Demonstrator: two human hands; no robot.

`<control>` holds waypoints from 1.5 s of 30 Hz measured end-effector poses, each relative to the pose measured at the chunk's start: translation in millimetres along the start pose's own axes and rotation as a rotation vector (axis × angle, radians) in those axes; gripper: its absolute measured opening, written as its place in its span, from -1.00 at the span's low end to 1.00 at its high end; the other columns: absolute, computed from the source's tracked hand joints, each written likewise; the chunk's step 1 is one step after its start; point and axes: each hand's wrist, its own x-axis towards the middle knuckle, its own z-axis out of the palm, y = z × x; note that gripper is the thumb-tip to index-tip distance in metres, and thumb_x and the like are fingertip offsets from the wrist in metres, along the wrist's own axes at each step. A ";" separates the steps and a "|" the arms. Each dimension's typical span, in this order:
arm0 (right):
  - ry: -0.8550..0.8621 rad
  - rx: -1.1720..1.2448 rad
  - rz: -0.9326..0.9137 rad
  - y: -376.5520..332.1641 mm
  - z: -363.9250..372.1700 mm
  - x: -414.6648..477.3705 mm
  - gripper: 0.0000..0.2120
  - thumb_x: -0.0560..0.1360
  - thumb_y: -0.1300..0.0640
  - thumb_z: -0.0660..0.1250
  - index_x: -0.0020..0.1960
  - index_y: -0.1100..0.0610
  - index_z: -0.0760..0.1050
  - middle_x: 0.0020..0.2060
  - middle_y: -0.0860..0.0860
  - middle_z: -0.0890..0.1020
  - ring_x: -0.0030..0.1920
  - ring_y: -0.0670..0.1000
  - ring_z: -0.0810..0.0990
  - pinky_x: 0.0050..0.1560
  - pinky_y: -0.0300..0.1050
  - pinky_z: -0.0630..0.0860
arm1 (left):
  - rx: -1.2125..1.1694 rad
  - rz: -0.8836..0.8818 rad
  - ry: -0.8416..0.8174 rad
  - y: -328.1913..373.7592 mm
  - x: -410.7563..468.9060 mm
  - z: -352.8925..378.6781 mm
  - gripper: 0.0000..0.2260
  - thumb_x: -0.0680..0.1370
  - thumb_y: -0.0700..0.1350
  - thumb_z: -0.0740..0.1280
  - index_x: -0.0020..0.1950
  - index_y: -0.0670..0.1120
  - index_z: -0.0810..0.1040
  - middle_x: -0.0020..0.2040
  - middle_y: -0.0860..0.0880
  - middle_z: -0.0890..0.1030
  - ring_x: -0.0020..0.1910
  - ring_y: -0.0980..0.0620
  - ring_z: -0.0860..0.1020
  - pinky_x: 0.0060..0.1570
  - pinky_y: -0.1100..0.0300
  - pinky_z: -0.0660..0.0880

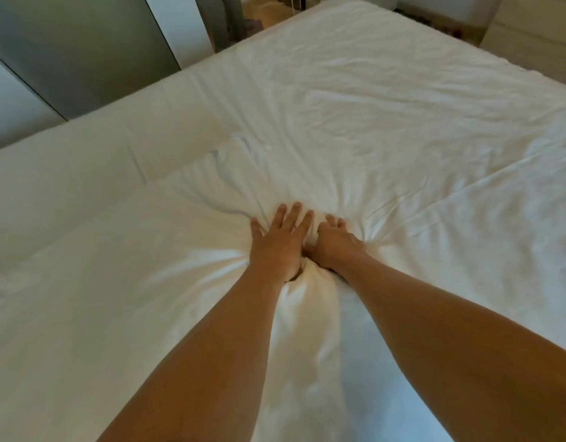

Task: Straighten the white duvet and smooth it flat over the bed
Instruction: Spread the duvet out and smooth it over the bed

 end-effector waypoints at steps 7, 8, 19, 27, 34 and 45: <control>0.080 -0.036 -0.021 3.5 13.8 12.8 -0.31 0.58 -0.04 0.16 0.59 0.03 -0.09 0.58 -0.11 -0.10 0.57 -0.01 -0.12 0.42 0.29 0.21 | 0.118 0.063 0.150 11.3 29.4 25.0 -0.21 0.56 0.02 0.23 0.54 0.15 -0.31 0.55 0.08 -0.37 0.51 -0.13 -0.39 0.35 -0.43 -0.21; 0.093 -0.047 -0.020 2.6 14.2 12.7 -0.30 0.58 -0.02 0.17 0.59 0.03 -0.11 0.58 -0.10 -0.10 0.57 0.00 -0.13 0.42 0.30 0.21 | 0.146 0.060 0.156 8.9 33.1 29.4 -0.21 0.54 0.04 0.23 0.55 0.14 -0.29 0.54 0.07 -0.38 0.50 -0.14 -0.39 0.34 -0.44 -0.21; -0.175 -0.021 0.197 41.8 -26.4 -70.2 -0.06 0.27 -0.47 0.35 0.43 0.14 0.34 0.30 0.09 0.48 0.31 0.16 0.44 0.30 0.09 0.38 | 0.383 0.347 0.067 34.7 12.0 -16.3 -0.18 0.50 0.12 0.31 0.58 0.14 -0.17 0.57 0.00 -0.31 0.53 -0.15 -0.31 0.38 -0.37 -0.28; 0.330 0.087 0.084 47.5 -75.1 -107.7 -0.67 0.50 -0.17 0.32 -0.03 0.10 0.49 -0.16 0.03 0.54 -0.10 0.09 0.57 -0.21 -0.10 0.41 | 0.414 0.416 -0.006 87.3 12.0 -108.0 -0.87 0.49 0.00 0.32 -0.06 -0.02 0.45 -0.05 -0.01 0.59 0.13 -0.03 0.52 0.47 -0.22 -0.07; -0.095 0.175 0.249 89.3 -42.5 -154.7 -0.03 0.19 -0.42 0.43 0.43 0.07 0.29 0.21 0.02 0.54 0.24 0.11 0.50 0.25 0.09 0.42 | 0.426 0.523 -0.256 126.1 -24.1 -66.4 0.04 0.34 0.20 0.50 0.58 0.06 -0.14 0.60 -0.03 -0.07 0.56 -0.10 -0.06 0.45 -0.25 -0.08; -0.354 0.040 0.221 141.1 -39.8 -184.8 -0.31 0.36 0.00 0.56 0.40 0.18 0.41 0.26 0.07 0.54 0.25 0.06 0.51 0.27 -0.12 0.43 | 0.532 0.551 -0.374 190.0 -41.7 -33.1 -0.54 0.56 -0.10 0.25 0.47 0.02 0.32 0.39 -0.03 0.45 0.40 -0.04 0.36 0.49 -0.16 -0.17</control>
